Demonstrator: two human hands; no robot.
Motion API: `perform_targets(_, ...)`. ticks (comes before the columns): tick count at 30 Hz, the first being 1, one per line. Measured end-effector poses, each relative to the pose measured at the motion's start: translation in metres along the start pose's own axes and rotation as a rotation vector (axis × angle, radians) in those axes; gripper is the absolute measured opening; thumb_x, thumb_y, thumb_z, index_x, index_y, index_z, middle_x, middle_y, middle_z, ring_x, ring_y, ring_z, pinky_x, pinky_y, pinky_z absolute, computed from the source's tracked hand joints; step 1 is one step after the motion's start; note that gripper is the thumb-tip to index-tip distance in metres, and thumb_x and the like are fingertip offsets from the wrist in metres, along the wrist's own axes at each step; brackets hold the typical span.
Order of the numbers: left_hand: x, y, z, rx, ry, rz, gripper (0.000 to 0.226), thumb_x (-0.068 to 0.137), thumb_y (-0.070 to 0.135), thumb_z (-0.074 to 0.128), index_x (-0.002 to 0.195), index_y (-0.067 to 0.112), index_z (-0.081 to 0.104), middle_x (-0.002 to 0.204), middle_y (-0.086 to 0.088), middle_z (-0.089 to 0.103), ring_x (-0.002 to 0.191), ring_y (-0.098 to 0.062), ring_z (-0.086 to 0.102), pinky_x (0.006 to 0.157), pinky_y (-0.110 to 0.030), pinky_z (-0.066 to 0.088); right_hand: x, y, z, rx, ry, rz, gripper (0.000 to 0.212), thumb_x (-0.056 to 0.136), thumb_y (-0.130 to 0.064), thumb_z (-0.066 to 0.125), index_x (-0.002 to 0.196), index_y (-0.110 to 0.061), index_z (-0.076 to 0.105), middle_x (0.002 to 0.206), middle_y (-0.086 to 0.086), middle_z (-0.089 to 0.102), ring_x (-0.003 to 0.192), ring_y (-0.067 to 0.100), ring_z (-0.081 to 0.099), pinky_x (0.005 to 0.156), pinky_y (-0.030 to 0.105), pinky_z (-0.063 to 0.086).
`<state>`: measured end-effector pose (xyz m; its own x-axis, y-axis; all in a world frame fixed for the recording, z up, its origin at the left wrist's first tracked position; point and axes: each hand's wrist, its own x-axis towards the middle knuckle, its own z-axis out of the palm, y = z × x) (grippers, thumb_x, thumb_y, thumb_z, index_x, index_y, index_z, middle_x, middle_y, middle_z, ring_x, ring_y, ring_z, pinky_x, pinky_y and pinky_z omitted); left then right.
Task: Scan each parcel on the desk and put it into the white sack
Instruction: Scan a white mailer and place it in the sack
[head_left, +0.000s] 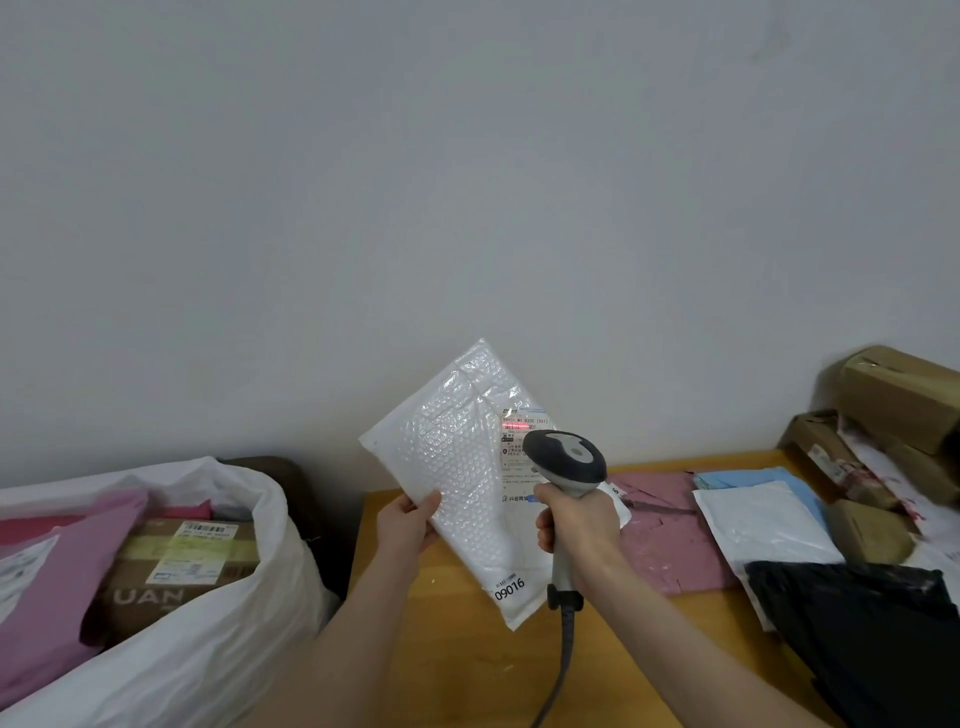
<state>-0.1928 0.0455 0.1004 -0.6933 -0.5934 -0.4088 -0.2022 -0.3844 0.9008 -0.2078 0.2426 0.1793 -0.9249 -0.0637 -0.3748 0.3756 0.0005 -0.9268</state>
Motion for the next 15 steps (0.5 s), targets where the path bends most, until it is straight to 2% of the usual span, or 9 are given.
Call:
perform_targets(5, 0.004, 0.018, -0.020, 0.017, -0.008, 0.035, 0.023, 0.087, 0.006, 0.066, 0.108, 0.002, 0.059, 0.095, -0.008, 0.066, 0.084, -0.022, 0.064, 0.083, -0.037, 0.052, 0.002, -0.001, 0.005, 0.130, 0.049, -0.014, 0.011, 0.084, -0.012, 0.071, 0.086, -0.002, 0.067, 0.067, 0.010, 0.067, 0.051, 0.018, 0.056, 0.058, 0.031, 0.049)
perform_targets(8, 0.012, 0.037, -0.035, 0.033, 0.010, 0.079, 0.024, 0.088, 0.012, 0.067, 0.109, 0.002, 0.059, 0.102, -0.010, 0.065, 0.087, -0.024, 0.064, 0.085, -0.038, 0.053, 0.004, 0.001, 0.006, 0.192, 0.171, -0.012, 0.026, 0.081, -0.011, 0.075, 0.102, -0.002, 0.062, 0.080, 0.011, 0.067, 0.061, 0.020, 0.061, 0.058, 0.030, 0.052)
perform_targets(10, 0.015, 0.047, -0.045, 0.005, 0.041, 0.080, 0.025, 0.088, 0.014, 0.067, 0.109, 0.003, 0.059, 0.108, -0.013, 0.065, 0.096, -0.029, 0.063, 0.089, -0.041, 0.052, 0.005, 0.005, 0.007, 0.210, 0.242, 0.021, 0.030, 0.081, -0.012, 0.076, 0.105, -0.001, 0.062, 0.079, 0.010, 0.064, 0.064, 0.019, 0.060, 0.062, 0.031, 0.054)
perform_targets(13, 0.014, 0.060, -0.059, -0.092, 0.079, 0.068, 0.029, 0.089, 0.013, 0.066, 0.115, 0.003, 0.057, 0.114, -0.014, 0.063, 0.103, -0.031, 0.061, 0.089, -0.043, 0.052, 0.003, 0.010, 0.015, 0.213, 0.260, 0.072, 0.040, 0.078, -0.011, 0.078, 0.111, 0.000, 0.060, 0.079, 0.009, 0.061, 0.065, 0.020, 0.058, 0.076, 0.041, 0.056)
perform_targets(15, 0.009, 0.065, -0.069, -0.121, 0.094, 0.071, 0.035, 0.089, 0.015, 0.066, 0.120, 0.003, 0.056, 0.118, -0.014, 0.063, 0.106, -0.032, 0.061, 0.091, -0.047, 0.052, 0.002, 0.013, 0.027, 0.208, 0.256, 0.075, 0.042, 0.075, -0.010, 0.081, 0.110, -0.003, 0.059, 0.084, 0.010, 0.064, 0.070, 0.022, 0.061, 0.079, 0.042, 0.057)
